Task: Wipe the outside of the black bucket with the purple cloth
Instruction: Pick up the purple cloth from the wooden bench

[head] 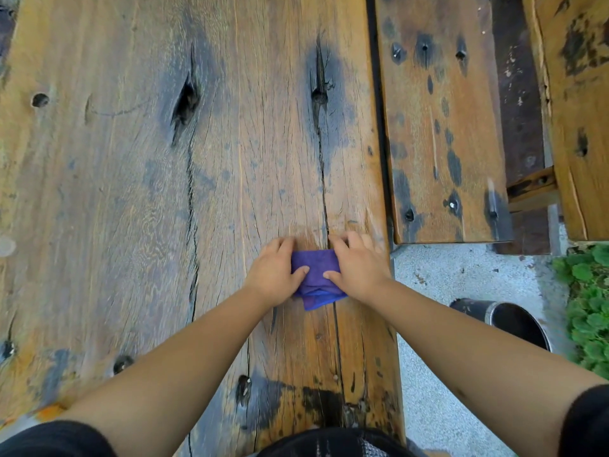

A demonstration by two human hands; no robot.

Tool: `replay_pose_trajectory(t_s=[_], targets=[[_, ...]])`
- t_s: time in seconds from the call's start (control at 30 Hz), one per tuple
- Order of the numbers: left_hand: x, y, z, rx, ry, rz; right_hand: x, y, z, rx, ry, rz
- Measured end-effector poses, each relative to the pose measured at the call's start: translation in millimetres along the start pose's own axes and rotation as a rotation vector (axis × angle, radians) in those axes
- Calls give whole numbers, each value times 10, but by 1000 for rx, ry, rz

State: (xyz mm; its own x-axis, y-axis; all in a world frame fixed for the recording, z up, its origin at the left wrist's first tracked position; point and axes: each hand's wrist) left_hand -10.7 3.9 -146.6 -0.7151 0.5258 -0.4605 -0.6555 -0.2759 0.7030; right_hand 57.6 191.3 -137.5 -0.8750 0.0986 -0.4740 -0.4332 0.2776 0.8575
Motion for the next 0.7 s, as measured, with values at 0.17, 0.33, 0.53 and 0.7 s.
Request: replay_pose_trajectory(t_s=[0.17,0.33,0.53,0.7], targets=[[57,-34,-66,-4,-14,-80,59,-50,74,66,7,-24],[-45,99,95,-719,80,-173,-134,67,80,771,-55,-58],[-288,407,502,-1139,117,-108,-425,419,-3,1483,-287,77],[-650,584,875,-1250,55,-100,-829,698,-140,1784,-198,121]])
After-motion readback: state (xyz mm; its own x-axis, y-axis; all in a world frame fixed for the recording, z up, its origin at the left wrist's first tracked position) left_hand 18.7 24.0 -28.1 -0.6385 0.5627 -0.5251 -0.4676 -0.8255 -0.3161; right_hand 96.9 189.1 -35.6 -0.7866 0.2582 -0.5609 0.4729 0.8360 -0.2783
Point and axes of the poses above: each hand's wrist, its own x-axis towards the middle knuckle, its own y-axis out of the back of the hand, z = x × y, and after that the axes turned 5 degrees about -x, right-handed
